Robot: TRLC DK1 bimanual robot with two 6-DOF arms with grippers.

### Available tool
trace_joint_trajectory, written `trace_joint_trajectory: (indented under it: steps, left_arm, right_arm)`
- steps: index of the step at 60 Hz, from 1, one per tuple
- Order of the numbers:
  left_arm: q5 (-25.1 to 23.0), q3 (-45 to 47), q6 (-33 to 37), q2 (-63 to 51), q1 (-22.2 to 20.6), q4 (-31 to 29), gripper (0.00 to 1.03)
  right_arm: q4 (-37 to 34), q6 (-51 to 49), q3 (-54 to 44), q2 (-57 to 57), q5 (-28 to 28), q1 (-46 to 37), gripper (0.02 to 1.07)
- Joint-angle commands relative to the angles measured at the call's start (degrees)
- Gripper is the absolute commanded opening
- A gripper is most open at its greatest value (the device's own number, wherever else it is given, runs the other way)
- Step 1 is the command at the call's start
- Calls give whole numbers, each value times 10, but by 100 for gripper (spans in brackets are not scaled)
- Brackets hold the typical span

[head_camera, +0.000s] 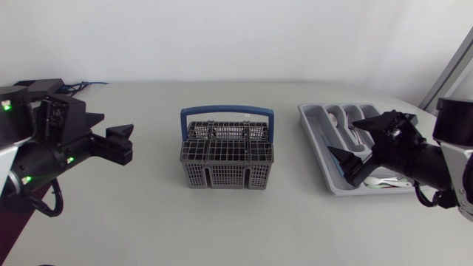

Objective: Unload the cutlery basket into the drawer organizer.

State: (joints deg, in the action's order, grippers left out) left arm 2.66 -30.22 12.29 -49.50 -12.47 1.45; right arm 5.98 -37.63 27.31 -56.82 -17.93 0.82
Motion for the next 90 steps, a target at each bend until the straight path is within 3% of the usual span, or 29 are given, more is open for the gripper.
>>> trace_joint_trajectory:
  steps: [1,34,57,90]
  left_arm:
    - [-5,23,12,27,6,-5,100]
    - [-6,70,12,210,13,-69,100]
    - [-6,130,30,355,37,-97,100]
    - [-18,231,-60,437,89,-48,100]
  right_arm:
    - [22,14,-36,36,10,-13,102]
    - [29,117,-99,168,-2,-112,102]
    - [30,149,-150,284,7,-132,102]
    - [-23,283,-222,451,109,-59,102]
